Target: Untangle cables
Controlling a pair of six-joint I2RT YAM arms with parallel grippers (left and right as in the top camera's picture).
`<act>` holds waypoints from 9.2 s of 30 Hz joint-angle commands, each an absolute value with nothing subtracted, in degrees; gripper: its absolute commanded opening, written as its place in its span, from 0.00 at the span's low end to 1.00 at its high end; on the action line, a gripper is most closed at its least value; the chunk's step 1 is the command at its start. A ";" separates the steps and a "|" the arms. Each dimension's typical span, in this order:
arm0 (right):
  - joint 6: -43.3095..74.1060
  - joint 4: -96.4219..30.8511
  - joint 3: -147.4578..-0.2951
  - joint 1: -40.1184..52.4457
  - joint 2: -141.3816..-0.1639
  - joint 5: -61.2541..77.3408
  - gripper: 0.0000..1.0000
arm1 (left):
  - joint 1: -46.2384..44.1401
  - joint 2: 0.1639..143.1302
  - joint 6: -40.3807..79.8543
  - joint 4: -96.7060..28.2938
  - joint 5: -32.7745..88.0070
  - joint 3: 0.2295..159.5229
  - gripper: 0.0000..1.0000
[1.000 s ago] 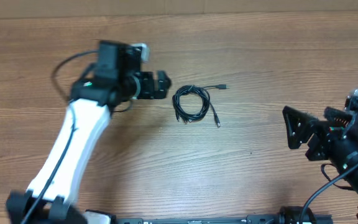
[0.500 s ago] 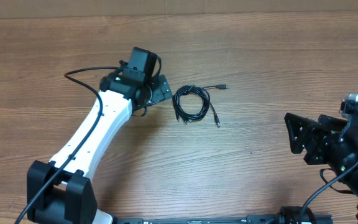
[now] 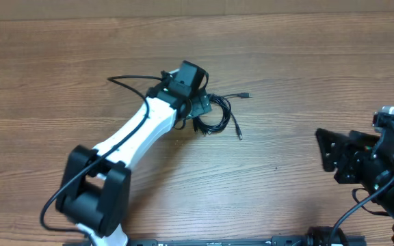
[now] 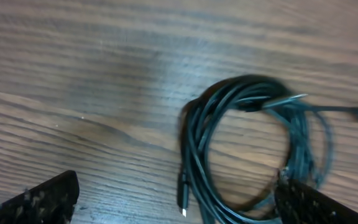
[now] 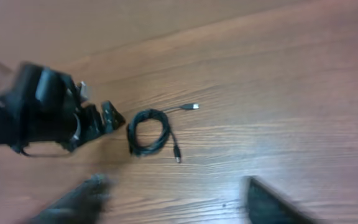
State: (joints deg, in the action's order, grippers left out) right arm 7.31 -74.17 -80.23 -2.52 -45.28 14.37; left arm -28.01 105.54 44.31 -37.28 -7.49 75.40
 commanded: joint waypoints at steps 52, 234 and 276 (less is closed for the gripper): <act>7.03 -74.30 -81.34 -2.31 -45.41 13.50 0.90 | -27.44 116.99 45.95 -32.08 0.64 76.79 0.04; 17.50 -52.60 -87.33 24.08 -65.36 12.01 0.04 | -17.45 88.07 14.46 -74.50 17.30 108.90 1.00; 16.49 -60.40 -108.12 24.03 -65.36 9.93 0.04 | -27.09 99.22 -45.10 -78.15 51.62 107.72 1.00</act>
State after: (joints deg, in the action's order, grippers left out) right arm 16.67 -60.73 -106.15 23.77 -66.32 10.09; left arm -25.12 97.60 -41.54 -78.22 51.33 108.03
